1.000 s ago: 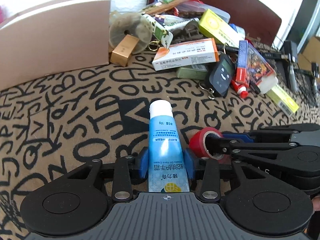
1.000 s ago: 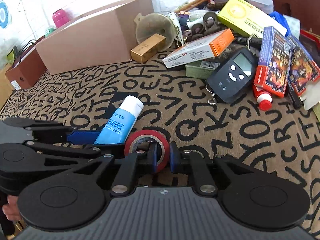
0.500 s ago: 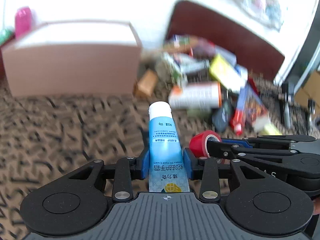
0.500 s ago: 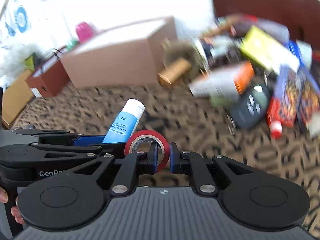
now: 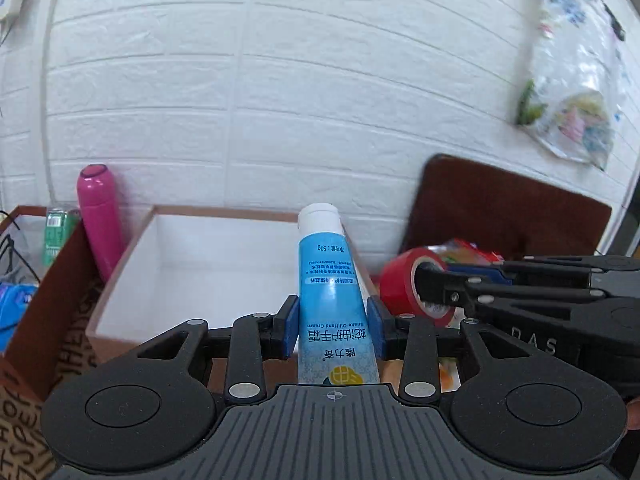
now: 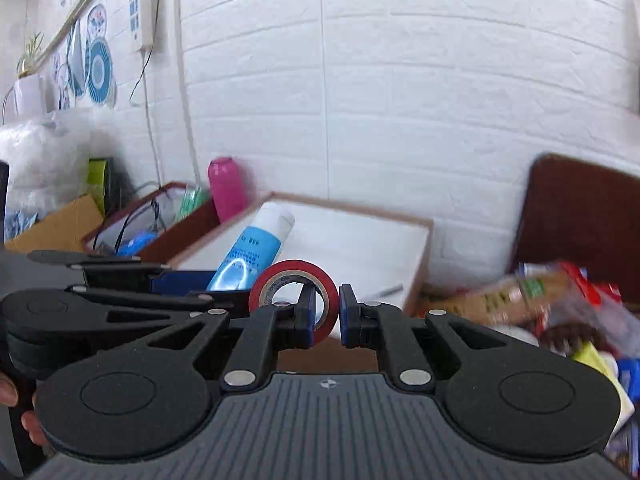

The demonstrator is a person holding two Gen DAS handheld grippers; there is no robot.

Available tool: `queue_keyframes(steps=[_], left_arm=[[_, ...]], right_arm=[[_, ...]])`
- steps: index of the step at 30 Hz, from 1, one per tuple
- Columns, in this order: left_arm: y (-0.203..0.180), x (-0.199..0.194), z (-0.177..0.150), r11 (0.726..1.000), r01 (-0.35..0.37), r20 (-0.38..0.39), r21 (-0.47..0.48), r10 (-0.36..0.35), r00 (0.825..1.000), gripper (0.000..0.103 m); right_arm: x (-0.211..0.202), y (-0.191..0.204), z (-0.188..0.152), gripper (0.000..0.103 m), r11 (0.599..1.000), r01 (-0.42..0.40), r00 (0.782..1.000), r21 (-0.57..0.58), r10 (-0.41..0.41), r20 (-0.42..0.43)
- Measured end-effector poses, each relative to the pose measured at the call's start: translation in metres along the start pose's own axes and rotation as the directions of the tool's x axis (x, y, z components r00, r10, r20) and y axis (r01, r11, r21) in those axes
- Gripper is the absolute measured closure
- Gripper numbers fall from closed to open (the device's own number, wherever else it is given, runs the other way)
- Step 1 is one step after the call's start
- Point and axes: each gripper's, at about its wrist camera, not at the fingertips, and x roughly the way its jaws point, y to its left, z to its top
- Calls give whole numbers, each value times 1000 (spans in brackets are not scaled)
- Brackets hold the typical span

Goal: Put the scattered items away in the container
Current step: 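Carry tube and tape into the box and open both grippers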

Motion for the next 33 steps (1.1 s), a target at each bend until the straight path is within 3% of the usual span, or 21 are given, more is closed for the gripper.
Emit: queue_keyframes(steps=[5, 7, 9, 17, 20, 23, 24, 25, 27, 28, 31, 33], left_arm=[[37, 49, 25, 1000, -1, -56, -9, 0, 998, 68], [45, 77, 26, 1000, -2, -98, -11, 0, 995, 68], [57, 103, 24, 999, -2, -134, -36, -3, 991, 67], [124, 179, 21, 985, -151, -264, -85, 123, 957, 67], [140, 195, 24, 979, -167, -297, -112, 127, 946, 67], [143, 199, 29, 983, -141, -275, -117, 104, 956, 68], [142, 200, 29, 983, -153, -268, -101, 121, 956, 56], [142, 200, 29, 981, -166, -267, -102, 133, 954, 53], [146, 198, 30, 964, -228, -287, -136, 182, 940, 31], [150, 196, 29, 952, -260, -297, -158, 206, 932, 27], [166, 186, 25, 950, -160, -265, -269, 86, 960, 23], [170, 182, 25, 927, -115, -267, -357, 17, 964, 10]], right_arm=[[64, 3, 36, 89, 1000, 5, 1000, -11, -5, -17], [91, 8, 42, 89, 999, -39, 999, 0, 39, -38], [121, 18, 44, 89, 999, -33, 998, -38, 31, -56], [212, -1, 30, 89, 998, 59, 991, -3, -59, -123], [246, -12, 20, 89, 994, 103, 971, -21, -105, -216], [272, -17, 15, 86, 996, 90, 934, -10, -88, -347], [276, -17, 15, 85, 997, 80, 926, -6, -76, -369], [278, -16, 15, 85, 997, 75, 923, -13, -74, -379], [280, -13, 16, 74, 995, 82, 917, -52, -96, -386], [279, -12, 16, 59, 992, 107, 916, -69, -126, -382], [268, -18, 16, 21, 983, 173, 923, -66, -185, -337], [260, -22, 15, 11, 982, 177, 931, -63, -188, -313]])
